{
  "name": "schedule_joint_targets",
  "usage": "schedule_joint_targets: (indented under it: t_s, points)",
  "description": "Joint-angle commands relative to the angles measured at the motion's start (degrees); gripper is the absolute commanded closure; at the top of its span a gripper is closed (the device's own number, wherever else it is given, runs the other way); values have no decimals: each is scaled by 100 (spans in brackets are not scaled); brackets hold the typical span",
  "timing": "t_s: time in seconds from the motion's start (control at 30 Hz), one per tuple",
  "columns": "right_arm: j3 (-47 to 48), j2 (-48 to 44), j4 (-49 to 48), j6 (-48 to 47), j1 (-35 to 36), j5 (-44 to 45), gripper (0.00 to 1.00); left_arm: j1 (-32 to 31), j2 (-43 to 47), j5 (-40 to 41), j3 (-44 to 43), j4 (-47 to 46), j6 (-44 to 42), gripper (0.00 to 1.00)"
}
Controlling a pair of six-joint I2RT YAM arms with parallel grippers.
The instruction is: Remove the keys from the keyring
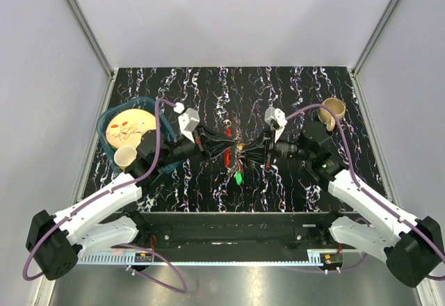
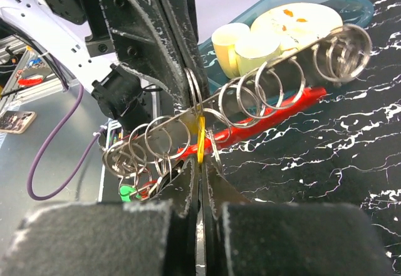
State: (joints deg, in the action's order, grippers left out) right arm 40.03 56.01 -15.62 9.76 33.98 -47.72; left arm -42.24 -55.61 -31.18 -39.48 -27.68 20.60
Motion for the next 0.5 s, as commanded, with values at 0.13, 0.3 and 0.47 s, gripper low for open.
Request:
schedule_joint_targets:
  t_s: [0.13,0.3,0.47]
  points:
    - [250,7,-13,325,127,666,90,58,112,411,20,-730,120,100]
    - [532,-599,1051,150,135,1239,70,67,270,183,125,-625,-3,100]
    - [795,-872,947,149,136,1029,68,75,323,86,231,-537,-153,100]
